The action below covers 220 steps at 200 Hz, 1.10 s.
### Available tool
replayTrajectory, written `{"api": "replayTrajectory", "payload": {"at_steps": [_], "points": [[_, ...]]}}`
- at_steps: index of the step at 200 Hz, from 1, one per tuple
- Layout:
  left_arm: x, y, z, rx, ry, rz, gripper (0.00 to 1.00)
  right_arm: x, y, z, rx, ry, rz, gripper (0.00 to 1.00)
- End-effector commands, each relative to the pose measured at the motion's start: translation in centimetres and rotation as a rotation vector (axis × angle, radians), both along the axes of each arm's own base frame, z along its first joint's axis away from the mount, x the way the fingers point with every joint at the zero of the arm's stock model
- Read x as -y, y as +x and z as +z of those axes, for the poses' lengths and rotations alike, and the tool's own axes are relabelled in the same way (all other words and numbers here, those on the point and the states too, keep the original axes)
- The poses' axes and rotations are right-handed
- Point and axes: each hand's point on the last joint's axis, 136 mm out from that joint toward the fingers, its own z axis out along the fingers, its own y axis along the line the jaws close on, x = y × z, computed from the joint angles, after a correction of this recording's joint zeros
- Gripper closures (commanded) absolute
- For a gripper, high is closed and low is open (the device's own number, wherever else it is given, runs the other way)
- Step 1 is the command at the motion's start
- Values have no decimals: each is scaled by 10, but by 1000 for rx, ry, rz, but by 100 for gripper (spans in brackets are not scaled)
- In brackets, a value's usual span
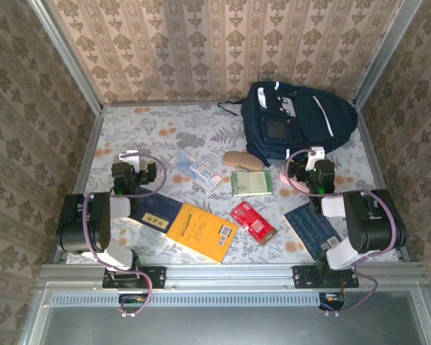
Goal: Pack the student bag
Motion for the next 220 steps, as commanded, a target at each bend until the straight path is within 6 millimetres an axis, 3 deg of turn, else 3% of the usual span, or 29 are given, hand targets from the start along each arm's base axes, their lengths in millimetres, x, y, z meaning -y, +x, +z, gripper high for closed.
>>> {"api": "replayTrajectory", "payload": {"at_steps": [1, 191, 220], "points": [[2, 2, 6, 15, 9, -8, 0, 0, 5, 9, 19, -6, 14, 0], [6, 0, 7, 29, 45, 8, 0, -1, 4, 10, 28, -9, 15, 0], [4, -5, 35, 55, 108, 71, 0, -17, -1, 21, 45, -54, 79, 0]]}}
